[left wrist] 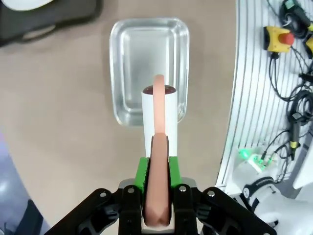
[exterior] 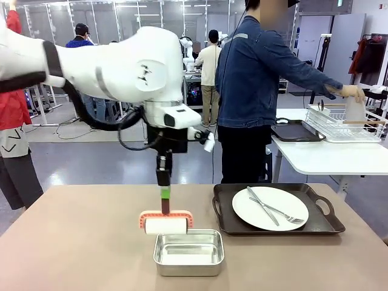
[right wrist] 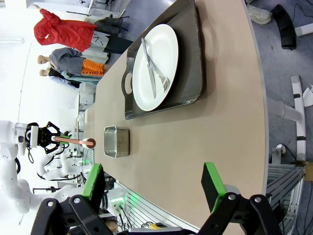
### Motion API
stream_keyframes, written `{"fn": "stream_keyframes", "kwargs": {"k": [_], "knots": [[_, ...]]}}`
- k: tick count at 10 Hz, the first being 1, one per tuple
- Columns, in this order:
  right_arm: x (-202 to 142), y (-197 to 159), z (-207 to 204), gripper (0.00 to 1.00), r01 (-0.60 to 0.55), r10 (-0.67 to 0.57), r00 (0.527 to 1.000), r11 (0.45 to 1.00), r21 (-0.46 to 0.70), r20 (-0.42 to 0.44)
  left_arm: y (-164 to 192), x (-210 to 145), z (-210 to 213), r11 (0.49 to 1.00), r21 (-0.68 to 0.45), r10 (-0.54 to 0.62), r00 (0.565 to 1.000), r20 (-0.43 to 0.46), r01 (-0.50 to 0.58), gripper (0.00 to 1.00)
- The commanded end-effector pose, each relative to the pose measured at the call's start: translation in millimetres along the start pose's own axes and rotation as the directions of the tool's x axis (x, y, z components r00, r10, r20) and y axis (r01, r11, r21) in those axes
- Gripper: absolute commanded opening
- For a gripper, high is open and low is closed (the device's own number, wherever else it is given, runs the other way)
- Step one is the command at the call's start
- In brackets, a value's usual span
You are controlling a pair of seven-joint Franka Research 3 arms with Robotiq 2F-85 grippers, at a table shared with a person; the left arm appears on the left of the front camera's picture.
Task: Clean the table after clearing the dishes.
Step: Place the Lint Roller back on top of the Airtight Container.
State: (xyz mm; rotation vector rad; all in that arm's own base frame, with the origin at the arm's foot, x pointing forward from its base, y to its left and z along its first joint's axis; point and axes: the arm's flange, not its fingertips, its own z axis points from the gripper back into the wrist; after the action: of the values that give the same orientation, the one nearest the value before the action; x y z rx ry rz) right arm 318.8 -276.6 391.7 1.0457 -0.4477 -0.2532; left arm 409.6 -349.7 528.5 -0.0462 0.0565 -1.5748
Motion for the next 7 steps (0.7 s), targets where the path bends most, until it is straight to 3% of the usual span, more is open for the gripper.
{"fn": "stream_keyframes", "kwargs": {"k": [1,2,6,7], "knots": [[-1,2,1,1.00,-0.005,0.005,1.000,1.000,0.009,0.004,3,4,3,0.997,0.042,0.066,0.997,-0.042,-0.064,0.21],[-1,2,1,1.00,-0.005,0.005,1.000,1.000,0.009,0.004,0,0,0,1.000,0.000,0.000,1.000,0.000,0.000,0.21],[-1,2,1,1.00,-0.005,0.005,1.000,1.000,0.009,0.004,4,6,-6,1.000,-0.001,0.012,1.000,-0.012,-0.012,0.21],[-1,2,1,1.00,-0.005,0.005,1.000,1.000,0.009,0.004,15,7,-16,0.994,-0.046,-0.098,0.989,0.112,0.103,0.21]]}}
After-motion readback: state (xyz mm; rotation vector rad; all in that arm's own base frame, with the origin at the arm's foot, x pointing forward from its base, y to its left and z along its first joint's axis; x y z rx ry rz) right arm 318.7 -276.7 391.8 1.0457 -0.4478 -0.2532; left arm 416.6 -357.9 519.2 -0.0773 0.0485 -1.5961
